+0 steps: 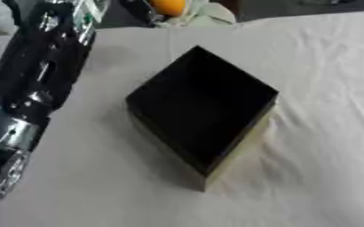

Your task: Pick up objects on the table and place them in the box.

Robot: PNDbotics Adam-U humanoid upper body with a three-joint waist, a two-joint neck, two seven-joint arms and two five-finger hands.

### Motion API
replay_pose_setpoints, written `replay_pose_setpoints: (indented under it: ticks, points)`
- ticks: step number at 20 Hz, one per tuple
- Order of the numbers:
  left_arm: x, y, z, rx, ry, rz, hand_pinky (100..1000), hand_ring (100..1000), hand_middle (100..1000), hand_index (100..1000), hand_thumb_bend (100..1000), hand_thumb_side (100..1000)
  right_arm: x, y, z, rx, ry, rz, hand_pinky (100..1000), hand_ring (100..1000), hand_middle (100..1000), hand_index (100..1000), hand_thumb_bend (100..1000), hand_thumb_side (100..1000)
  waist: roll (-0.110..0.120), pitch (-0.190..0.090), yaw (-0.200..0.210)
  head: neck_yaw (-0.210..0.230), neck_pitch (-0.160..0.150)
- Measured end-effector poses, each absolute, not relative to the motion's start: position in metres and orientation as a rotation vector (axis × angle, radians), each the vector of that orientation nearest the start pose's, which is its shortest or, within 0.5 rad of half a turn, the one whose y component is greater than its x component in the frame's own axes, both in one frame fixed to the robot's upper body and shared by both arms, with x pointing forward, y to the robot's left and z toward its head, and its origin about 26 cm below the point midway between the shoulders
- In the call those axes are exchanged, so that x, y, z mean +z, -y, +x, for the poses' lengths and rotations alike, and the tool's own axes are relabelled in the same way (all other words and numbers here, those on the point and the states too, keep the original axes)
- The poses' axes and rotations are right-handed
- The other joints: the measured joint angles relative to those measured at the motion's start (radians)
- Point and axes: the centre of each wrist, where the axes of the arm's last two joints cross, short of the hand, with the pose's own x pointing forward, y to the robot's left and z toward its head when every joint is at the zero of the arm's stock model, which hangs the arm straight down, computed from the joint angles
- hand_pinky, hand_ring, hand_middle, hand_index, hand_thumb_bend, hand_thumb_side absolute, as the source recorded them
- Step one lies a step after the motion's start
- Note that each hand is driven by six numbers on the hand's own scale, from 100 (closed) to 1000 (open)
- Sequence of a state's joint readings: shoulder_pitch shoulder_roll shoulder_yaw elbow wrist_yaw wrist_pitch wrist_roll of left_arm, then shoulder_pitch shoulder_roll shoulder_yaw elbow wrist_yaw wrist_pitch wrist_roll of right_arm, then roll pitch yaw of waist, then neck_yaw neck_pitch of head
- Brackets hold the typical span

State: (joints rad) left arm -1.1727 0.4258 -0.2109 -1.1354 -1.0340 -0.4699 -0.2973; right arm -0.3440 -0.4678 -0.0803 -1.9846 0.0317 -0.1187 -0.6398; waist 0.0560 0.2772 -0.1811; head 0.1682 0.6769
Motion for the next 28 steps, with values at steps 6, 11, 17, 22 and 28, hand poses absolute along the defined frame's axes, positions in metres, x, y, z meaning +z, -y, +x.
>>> replay_pose_setpoints:
  ticks: [6, 11, 17, 22, 28]
  points:
    - [0.310, -0.173, 0.454, 2.188, -2.186, -1.210, 100, 347, 354, 367, 365, 100, 0.234, 0.297, 0.302, -0.305, 2.531, -0.636, 770, 751, 669, 861, 286, 1000, 0.002, 0.001, 0.002, -0.004, 0.000]
    - [0.295, -0.163, 0.454, 2.237, -2.155, -1.175, 100, 350, 358, 368, 349, 100, 0.234, 0.297, 0.302, -0.307, 2.532, -0.636, 770, 751, 668, 861, 287, 1000, 0.002, 0.002, 0.003, -0.004, 0.000]
    - [0.273, -0.156, 0.456, 2.301, -2.151, -1.114, 100, 358, 365, 374, 331, 100, 0.234, 0.297, 0.302, -0.311, 2.529, -0.637, 770, 751, 668, 861, 289, 1000, 0.000, 0.006, 0.003, -0.003, 0.000]
    - [0.267, -0.147, 0.453, 2.309, -2.135, -1.060, 100, 366, 373, 380, 331, 100, 0.233, 0.296, 0.302, -0.317, 2.526, -0.634, 770, 751, 667, 861, 289, 1000, -0.001, 0.007, 0.002, -0.003, 0.000]
    - [0.256, -0.136, 0.447, 2.360, -2.064, -0.967, 121, 402, 413, 416, 361, 100, 0.232, 0.296, 0.302, -0.318, 2.523, -0.635, 770, 751, 667, 861, 289, 1000, -0.001, 0.007, 0.001, -0.004, 0.000]
